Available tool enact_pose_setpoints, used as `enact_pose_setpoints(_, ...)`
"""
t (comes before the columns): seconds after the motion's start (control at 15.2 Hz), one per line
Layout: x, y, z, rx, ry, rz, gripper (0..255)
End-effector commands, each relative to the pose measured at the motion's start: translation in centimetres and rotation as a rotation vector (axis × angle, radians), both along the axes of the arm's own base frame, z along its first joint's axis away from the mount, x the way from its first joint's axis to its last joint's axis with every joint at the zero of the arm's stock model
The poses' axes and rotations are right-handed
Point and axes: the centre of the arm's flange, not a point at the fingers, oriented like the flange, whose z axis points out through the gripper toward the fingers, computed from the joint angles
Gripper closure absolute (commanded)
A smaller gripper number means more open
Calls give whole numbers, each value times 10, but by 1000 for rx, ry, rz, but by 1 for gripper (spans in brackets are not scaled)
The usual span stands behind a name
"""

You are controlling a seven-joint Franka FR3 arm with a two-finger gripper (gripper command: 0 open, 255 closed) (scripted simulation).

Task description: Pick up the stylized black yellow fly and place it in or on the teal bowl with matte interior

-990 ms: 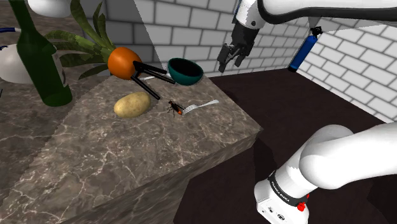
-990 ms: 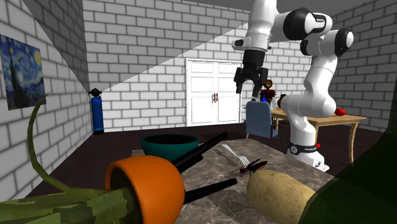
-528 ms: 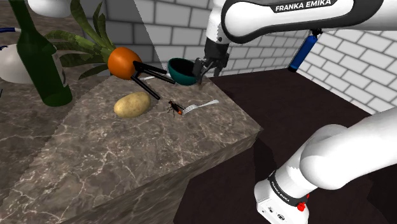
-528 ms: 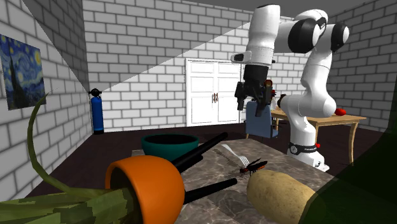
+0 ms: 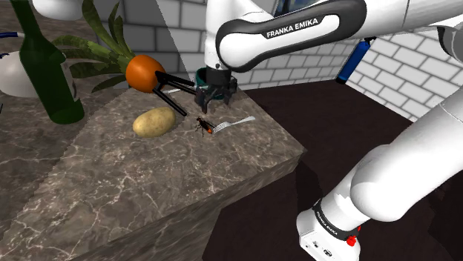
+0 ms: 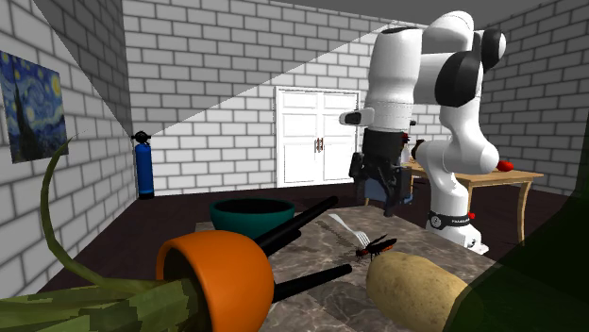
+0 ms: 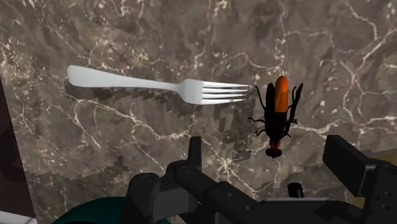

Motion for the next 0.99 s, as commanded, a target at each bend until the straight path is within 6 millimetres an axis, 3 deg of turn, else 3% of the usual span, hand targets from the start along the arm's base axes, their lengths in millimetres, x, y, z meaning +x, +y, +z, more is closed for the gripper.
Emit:
enact_pose_setpoints(0.0,9,16,-21,-3,14,-6,0)
enact_pose_setpoints(0.2,21,35,-43,-7,30,-11,0)
enact_pose_setpoints(0.66,21,30,-83,-7,30,-11,0)
enact_pose_setpoints(0.92,21,30,-83,-7,30,-11,0)
